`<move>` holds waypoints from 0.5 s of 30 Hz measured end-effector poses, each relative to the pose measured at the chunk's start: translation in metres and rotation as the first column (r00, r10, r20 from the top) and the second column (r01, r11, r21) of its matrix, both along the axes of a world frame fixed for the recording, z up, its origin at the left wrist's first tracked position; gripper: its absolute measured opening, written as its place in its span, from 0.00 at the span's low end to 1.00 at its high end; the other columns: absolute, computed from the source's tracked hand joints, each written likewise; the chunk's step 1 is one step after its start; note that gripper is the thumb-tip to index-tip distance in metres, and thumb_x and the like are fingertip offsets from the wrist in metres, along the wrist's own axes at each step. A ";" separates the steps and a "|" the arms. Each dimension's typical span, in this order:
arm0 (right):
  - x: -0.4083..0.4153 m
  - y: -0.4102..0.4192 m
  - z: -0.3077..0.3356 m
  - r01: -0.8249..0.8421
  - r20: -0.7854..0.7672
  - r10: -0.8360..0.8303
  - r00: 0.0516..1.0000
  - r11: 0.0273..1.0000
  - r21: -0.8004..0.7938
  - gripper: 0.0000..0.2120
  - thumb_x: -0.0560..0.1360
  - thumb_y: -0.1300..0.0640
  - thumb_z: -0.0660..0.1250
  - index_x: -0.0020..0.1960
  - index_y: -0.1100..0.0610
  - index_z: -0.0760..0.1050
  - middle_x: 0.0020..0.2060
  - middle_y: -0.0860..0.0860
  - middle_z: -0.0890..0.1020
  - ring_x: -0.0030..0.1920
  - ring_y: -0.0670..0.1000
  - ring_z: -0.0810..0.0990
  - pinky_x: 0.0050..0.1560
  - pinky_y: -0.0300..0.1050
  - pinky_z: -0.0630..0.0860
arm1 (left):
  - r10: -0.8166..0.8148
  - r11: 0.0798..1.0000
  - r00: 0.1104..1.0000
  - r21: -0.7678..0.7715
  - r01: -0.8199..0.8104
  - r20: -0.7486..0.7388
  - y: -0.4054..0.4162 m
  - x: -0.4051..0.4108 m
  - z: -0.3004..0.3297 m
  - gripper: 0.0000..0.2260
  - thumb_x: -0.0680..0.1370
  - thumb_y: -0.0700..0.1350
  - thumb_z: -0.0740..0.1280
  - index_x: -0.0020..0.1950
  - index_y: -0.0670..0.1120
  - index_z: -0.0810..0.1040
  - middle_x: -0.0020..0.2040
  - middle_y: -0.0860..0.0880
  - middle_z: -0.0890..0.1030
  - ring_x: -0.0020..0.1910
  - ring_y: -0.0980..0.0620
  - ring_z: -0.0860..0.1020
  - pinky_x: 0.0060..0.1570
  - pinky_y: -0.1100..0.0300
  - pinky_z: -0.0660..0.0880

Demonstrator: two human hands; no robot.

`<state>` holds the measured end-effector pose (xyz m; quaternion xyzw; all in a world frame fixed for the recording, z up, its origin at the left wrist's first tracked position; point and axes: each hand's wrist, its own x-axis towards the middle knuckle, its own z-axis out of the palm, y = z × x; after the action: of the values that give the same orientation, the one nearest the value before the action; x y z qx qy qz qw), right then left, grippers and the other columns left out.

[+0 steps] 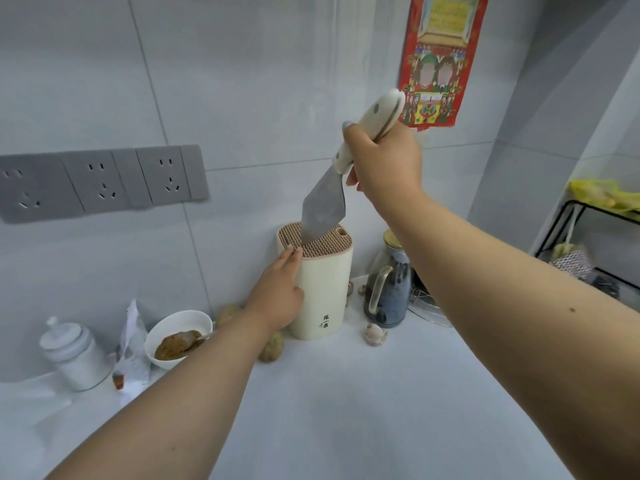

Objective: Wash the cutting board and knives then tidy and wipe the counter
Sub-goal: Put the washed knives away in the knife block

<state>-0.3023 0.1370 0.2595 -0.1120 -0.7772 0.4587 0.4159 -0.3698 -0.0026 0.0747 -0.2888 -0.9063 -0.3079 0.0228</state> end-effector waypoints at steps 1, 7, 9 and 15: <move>0.000 -0.001 0.002 0.002 -0.006 -0.002 1.000 1.000 0.014 0.17 0.72 0.48 0.65 0.39 0.63 0.78 0.24 0.53 0.80 0.27 0.54 0.81 0.36 0.57 0.80 | -0.003 1.000 1.000 0.008 0.003 -0.009 0.000 -0.001 -0.001 0.32 0.76 0.37 0.58 0.79 0.48 0.52 0.79 0.52 0.49 0.77 0.52 0.52 0.74 0.61 0.53; -0.003 -0.008 0.018 -0.013 -0.046 0.018 0.999 0.995 0.094 0.18 0.70 0.46 0.65 0.39 0.63 0.77 0.28 0.55 0.81 0.29 0.56 0.81 0.33 0.58 0.80 | -0.002 0.999 1.000 0.032 0.003 -0.030 0.001 -0.003 -0.007 0.32 0.76 0.37 0.59 0.79 0.47 0.52 0.79 0.51 0.50 0.77 0.53 0.52 0.75 0.59 0.52; -0.004 -0.010 0.015 -0.008 -0.023 0.011 1.000 0.990 0.143 0.19 0.70 0.46 0.64 0.38 0.63 0.77 0.27 0.55 0.81 0.30 0.57 0.81 0.34 0.58 0.79 | -0.001 1.000 1.000 0.028 0.002 -0.030 0.002 -0.003 -0.007 0.32 0.76 0.37 0.59 0.79 0.47 0.52 0.79 0.51 0.49 0.77 0.52 0.52 0.75 0.59 0.53; -0.009 -0.011 -0.001 -0.033 0.043 0.026 0.999 0.983 0.180 0.18 0.71 0.47 0.64 0.40 0.64 0.76 0.30 0.57 0.81 0.33 0.60 0.82 0.38 0.59 0.79 | -0.003 0.999 1.000 0.036 0.004 -0.016 0.001 0.000 -0.007 0.33 0.76 0.36 0.57 0.79 0.44 0.48 0.79 0.51 0.46 0.77 0.55 0.49 0.72 0.66 0.48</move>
<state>-0.3109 0.1260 0.2587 -0.0715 -0.8254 0.3901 0.4017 -0.3698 -0.0019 0.0681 -0.2925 -0.8998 -0.3218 0.0348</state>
